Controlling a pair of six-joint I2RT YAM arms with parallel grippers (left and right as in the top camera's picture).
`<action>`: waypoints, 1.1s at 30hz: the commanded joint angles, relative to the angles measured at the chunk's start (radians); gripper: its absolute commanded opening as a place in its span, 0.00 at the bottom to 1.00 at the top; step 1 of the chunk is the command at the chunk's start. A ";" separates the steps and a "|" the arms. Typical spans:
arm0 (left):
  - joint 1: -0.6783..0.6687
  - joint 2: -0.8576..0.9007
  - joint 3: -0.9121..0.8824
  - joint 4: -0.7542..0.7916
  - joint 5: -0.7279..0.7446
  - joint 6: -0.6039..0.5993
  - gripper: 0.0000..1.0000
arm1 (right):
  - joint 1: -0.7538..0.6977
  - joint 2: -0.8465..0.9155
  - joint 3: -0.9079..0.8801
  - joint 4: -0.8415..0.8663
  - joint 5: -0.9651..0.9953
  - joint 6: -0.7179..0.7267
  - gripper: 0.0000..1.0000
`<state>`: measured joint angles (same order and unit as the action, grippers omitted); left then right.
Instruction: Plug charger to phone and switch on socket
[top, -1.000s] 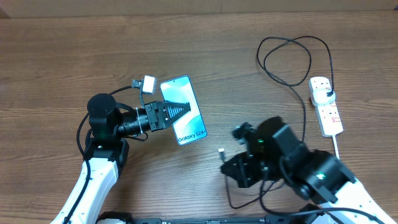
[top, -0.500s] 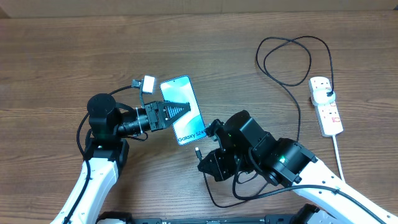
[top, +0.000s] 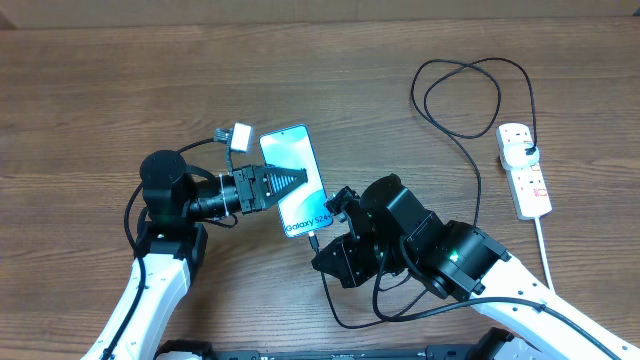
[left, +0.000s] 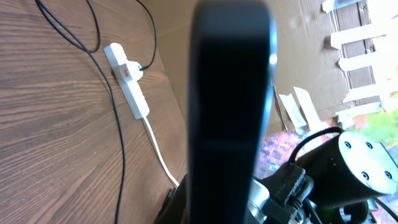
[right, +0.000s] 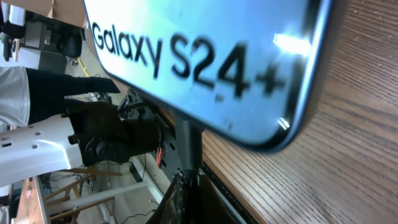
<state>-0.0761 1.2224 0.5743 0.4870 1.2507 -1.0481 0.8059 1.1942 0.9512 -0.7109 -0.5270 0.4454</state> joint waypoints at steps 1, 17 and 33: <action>0.004 -0.005 0.005 0.012 0.055 0.009 0.04 | 0.003 -0.008 0.002 0.007 -0.006 -0.004 0.04; 0.110 -0.005 0.005 0.066 0.056 -0.031 0.04 | -0.037 -0.328 -0.004 -0.253 0.114 -0.026 0.04; 0.094 -0.005 0.005 0.147 0.122 -0.102 0.04 | 0.008 -0.327 -0.253 0.286 -0.100 0.019 0.04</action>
<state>0.0257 1.2224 0.5743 0.6224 1.3430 -1.1316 0.8112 0.8276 0.6949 -0.4347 -0.5877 0.4606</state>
